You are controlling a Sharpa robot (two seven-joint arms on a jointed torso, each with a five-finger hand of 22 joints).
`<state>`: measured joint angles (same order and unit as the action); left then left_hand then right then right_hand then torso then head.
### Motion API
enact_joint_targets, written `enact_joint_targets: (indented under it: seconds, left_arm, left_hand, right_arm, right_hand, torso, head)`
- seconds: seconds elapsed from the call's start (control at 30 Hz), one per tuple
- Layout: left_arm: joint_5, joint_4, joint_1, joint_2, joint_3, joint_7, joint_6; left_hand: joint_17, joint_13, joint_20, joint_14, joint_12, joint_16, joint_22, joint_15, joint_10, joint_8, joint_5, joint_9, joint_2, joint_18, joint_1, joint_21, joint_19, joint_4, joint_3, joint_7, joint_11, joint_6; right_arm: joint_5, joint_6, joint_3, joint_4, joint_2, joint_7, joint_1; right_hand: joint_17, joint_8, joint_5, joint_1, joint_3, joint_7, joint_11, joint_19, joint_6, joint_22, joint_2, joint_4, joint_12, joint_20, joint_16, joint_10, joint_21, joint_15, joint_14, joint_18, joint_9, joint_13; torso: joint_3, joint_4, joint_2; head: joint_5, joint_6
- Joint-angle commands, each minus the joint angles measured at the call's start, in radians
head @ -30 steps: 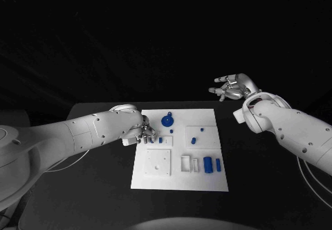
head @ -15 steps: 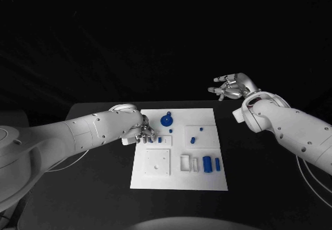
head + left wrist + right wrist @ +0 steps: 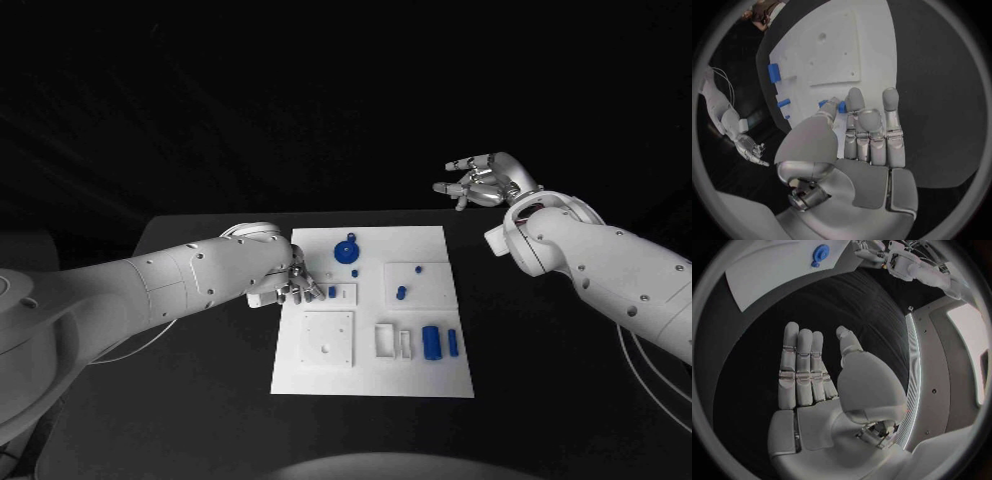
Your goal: Assemble the parts on the task board
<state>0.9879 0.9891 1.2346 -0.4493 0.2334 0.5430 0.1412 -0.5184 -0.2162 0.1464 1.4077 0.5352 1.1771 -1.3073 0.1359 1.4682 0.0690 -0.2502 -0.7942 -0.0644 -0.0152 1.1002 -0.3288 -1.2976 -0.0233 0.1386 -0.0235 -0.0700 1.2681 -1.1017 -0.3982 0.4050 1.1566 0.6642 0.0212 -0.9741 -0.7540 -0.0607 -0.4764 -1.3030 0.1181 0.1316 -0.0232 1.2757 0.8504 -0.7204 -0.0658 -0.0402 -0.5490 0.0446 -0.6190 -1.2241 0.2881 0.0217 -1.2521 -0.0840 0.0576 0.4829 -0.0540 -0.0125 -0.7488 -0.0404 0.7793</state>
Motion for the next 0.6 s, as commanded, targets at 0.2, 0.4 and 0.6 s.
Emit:
enact_joint_targets:
  seconds: [0.2, 0.4, 0.6]
  left_arm:
    - [0.022, 0.014, -0.002, -0.022, 0.001, 0.001, 0.009]
    - [0.008, 0.031, -0.002, -0.041, -0.006, -0.016, 0.007]
    - [-0.031, 0.063, -0.001, -0.064, -0.016, -0.033, 0.019]
  left_hand:
    - [0.008, -0.01, 0.0, -0.01, -0.019, -0.012, -0.014, -0.005, 0.046, 0.0, 0.037, -0.011, -0.066, 0.015, -0.003, 0.018, -0.005, -0.082, 0.009, 0.009, 0.005, -0.004]
    - [0.012, -0.006, -0.003, -0.016, -0.035, -0.015, -0.014, -0.008, 0.044, -0.003, 0.132, 0.0, -0.094, 0.015, -0.014, 0.027, -0.003, -0.109, 0.002, 0.022, 0.009, -0.035]
    - [0.032, 0.013, -0.011, -0.048, -0.074, -0.019, -0.014, -0.019, 0.034, 0.023, 0.195, 0.203, -0.115, 0.015, -0.015, 0.046, 0.015, -0.121, -0.014, 0.06, 0.03, -0.165]
  right_arm:
    - [0.003, 0.007, 0.001, -0.001, 0.002, 0.007, 0.001]
    - [0.003, 0.008, 0.001, -0.002, 0.003, 0.007, 0.002]
    - [0.004, 0.009, 0.001, -0.002, 0.004, 0.007, 0.003]
  right_hand:
    - [0.002, 0.004, -0.002, -0.004, -0.003, 0.0, 0.001, 0.005, -0.012, -0.001, 0.007, -0.008, 0.0, -0.002, -0.002, 0.008, -0.008, 0.001, 0.009, 0.012, -0.001, -0.003]
    - [0.004, 0.005, -0.002, -0.003, -0.003, 0.0, 0.0, 0.005, -0.014, -0.001, 0.006, -0.007, 0.002, -0.002, -0.001, 0.008, -0.009, 0.001, 0.01, 0.012, -0.001, -0.005]
    - [0.006, 0.005, -0.003, -0.003, -0.003, 0.001, 0.0, 0.004, -0.018, 0.001, 0.006, -0.007, 0.005, -0.003, 0.002, 0.008, -0.013, 0.0, 0.011, 0.012, -0.001, -0.009]
  torso:
    - [-0.0002, -0.0006, 0.0]
    - [0.0001, 0.0001, 0.0]
    - [-0.0008, -0.0001, 0.0]
  head:
    - [0.001, -0.001]
    - [0.002, -0.004]
    - [0.003, -0.005]
